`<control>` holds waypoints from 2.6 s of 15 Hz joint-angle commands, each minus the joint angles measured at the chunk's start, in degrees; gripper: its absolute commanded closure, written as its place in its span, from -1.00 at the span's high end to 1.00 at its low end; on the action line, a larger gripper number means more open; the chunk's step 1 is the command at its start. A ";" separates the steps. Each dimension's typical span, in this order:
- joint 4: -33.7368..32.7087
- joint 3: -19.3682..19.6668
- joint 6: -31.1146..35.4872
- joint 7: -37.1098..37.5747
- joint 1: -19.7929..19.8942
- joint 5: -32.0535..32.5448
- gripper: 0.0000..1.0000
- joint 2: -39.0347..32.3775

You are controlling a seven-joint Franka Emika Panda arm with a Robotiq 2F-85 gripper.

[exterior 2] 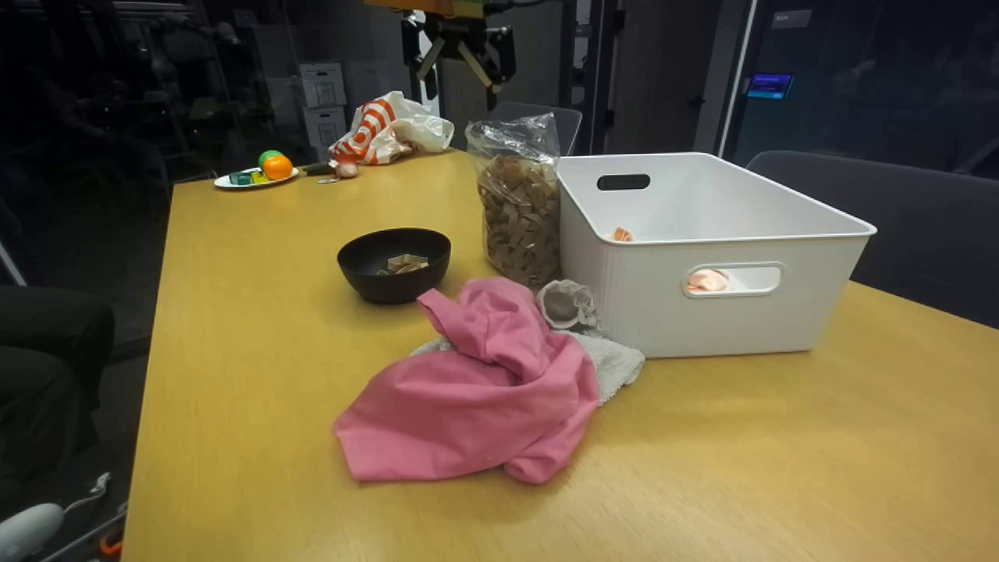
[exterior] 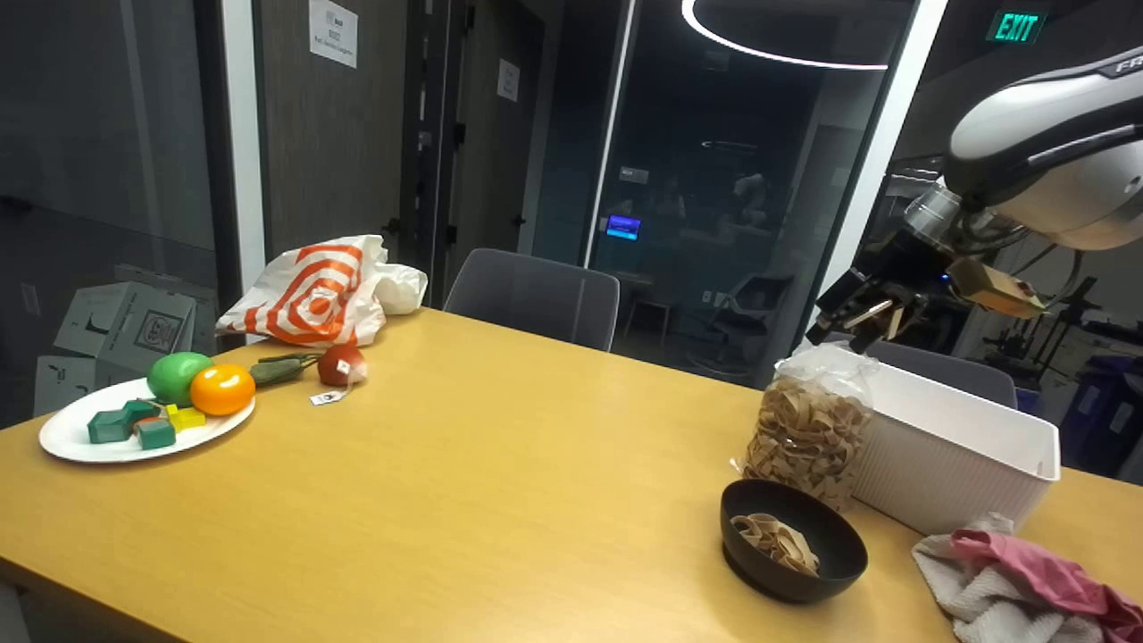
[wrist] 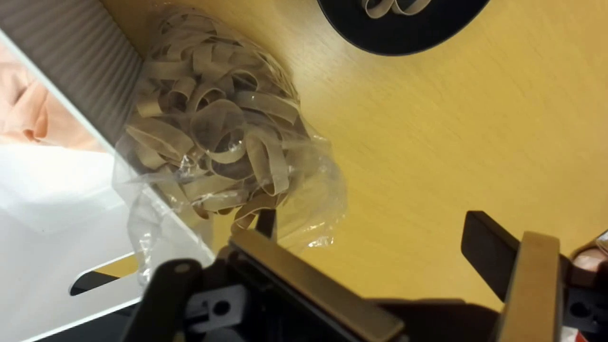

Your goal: Remove the towels from the basket

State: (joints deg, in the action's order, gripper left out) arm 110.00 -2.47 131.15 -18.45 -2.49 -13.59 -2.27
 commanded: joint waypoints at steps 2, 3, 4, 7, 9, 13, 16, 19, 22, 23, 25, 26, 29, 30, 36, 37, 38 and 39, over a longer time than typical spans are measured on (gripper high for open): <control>-4.79 -0.39 1.98 5.64 0.04 -0.17 1.00 -5.43; -5.08 -0.54 2.57 5.71 0.11 -0.66 1.00 -6.46; -5.23 -0.53 3.19 6.91 0.11 0.06 1.00 -7.39; -4.91 -0.15 6.27 9.84 0.38 1.52 1.00 -8.92; -4.45 0.28 8.02 12.16 0.82 1.74 1.00 -8.94; -4.84 1.00 7.25 16.28 2.11 0.83 1.00 -8.52; -5.00 1.37 7.29 18.71 2.28 1.64 1.00 -9.08; -4.25 1.55 8.86 20.64 1.53 4.17 1.00 -9.19; -3.60 1.89 10.30 22.94 0.26 9.86 1.00 -9.10; -3.55 1.97 10.51 23.62 -0.08 11.95 1.00 -9.11; -3.59 2.18 10.98 25.66 -0.57 15.68 1.00 -9.29; -3.65 2.24 10.84 26.65 -0.73 17.05 1.00 -9.50; -3.61 2.38 10.76 28.85 -1.03 19.91 1.00 -10.42; -3.89 2.52 10.69 29.56 -1.07 20.74 1.00 -11.04; -5.41 3.41 9.65 31.82 -1.43 23.68 1.00 -14.13; -5.50 3.36 9.23 31.66 -1.49 23.61 1.00 -14.44; -5.55 3.30 8.99 31.44 -1.54 23.36 1.00 -14.62; -5.58 3.01 8.46 30.93 -1.55 22.69 1.00 -14.72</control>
State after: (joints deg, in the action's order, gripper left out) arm 106.16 0.12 140.58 11.71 -3.02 8.68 -15.99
